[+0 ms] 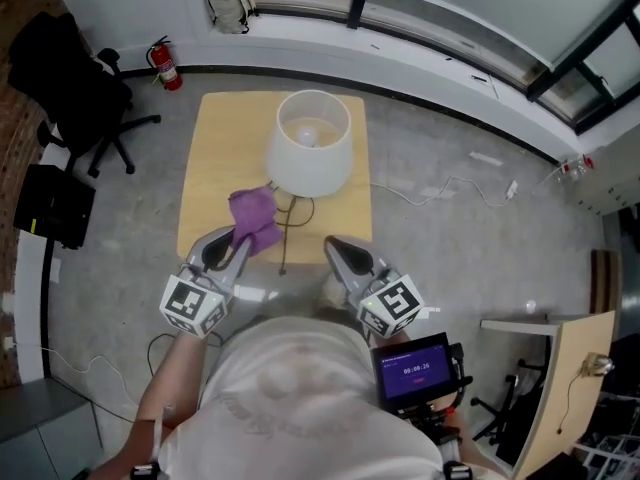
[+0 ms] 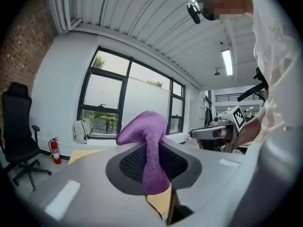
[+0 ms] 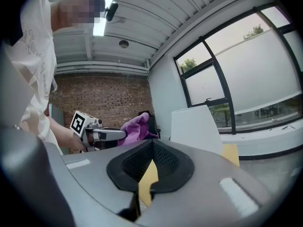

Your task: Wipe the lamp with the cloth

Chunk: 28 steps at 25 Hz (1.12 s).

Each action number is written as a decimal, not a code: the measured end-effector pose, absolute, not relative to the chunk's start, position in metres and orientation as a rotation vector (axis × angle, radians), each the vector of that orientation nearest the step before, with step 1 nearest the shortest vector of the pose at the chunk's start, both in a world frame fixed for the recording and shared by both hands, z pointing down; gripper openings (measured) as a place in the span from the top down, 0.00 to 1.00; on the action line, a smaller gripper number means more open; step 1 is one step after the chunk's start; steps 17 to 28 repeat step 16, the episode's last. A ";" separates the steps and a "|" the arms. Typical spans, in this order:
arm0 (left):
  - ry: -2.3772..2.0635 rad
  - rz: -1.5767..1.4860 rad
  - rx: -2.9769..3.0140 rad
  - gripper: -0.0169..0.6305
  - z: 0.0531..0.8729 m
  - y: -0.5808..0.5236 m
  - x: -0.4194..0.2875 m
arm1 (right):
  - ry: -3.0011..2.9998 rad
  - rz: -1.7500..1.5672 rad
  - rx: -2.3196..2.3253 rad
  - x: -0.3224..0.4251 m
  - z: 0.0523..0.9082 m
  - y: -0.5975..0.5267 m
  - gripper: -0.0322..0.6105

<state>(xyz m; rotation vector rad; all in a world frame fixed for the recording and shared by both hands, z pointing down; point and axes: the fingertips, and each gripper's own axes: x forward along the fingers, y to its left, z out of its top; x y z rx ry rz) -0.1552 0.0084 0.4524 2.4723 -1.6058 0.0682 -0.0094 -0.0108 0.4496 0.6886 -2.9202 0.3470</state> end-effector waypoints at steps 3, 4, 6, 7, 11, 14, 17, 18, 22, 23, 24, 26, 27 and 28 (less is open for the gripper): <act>-1.602 0.067 2.473 0.86 0.456 0.016 -0.159 | -2.925 0.350 0.698 -0.013 0.451 -0.004 0.93; -1.603 0.066 2.471 0.86 0.457 0.018 -0.160 | -2.924 0.343 0.697 -0.015 0.450 -0.002 0.93; -1.602 0.066 2.469 0.86 0.459 0.022 -0.162 | -2.919 0.325 0.691 -0.018 0.448 -0.001 0.93; -1.598 0.068 2.471 0.86 0.460 0.024 -0.162 | -2.919 0.320 0.690 -0.020 0.447 0.000 0.93; -1.578 0.079 2.490 0.86 0.462 0.033 -0.159 | -2.916 0.318 0.697 -0.023 0.447 0.007 0.93; -1.574 0.090 2.503 0.86 0.464 0.037 -0.161 | -2.911 0.324 0.700 -0.026 0.450 0.011 0.93; -1.577 0.094 2.502 0.86 0.465 0.038 -0.164 | -2.909 0.327 0.698 -0.029 0.452 0.013 0.93; -1.577 0.094 2.502 0.86 0.465 0.038 -0.164 | -2.909 0.327 0.698 -0.029 0.452 0.013 0.93; -1.577 0.094 2.502 0.86 0.465 0.038 -0.164 | -2.909 0.327 0.698 -0.029 0.452 0.013 0.93; -1.577 0.094 2.502 0.86 0.465 0.038 -0.164 | -2.909 0.327 0.698 -0.029 0.452 0.013 0.93; -1.577 0.094 2.502 0.86 0.465 0.038 -0.164 | -2.909 0.327 0.698 -0.029 0.452 0.013 0.93; -1.577 0.094 2.502 0.86 0.465 0.038 -0.164 | -2.909 0.327 0.698 -0.029 0.452 0.013 0.93; -1.577 0.094 2.502 0.86 0.465 0.038 -0.164 | -2.909 0.327 0.698 -0.029 0.452 0.013 0.93; -1.577 0.094 2.502 0.86 0.465 0.038 -0.164 | -2.909 0.327 0.698 -0.029 0.452 0.013 0.93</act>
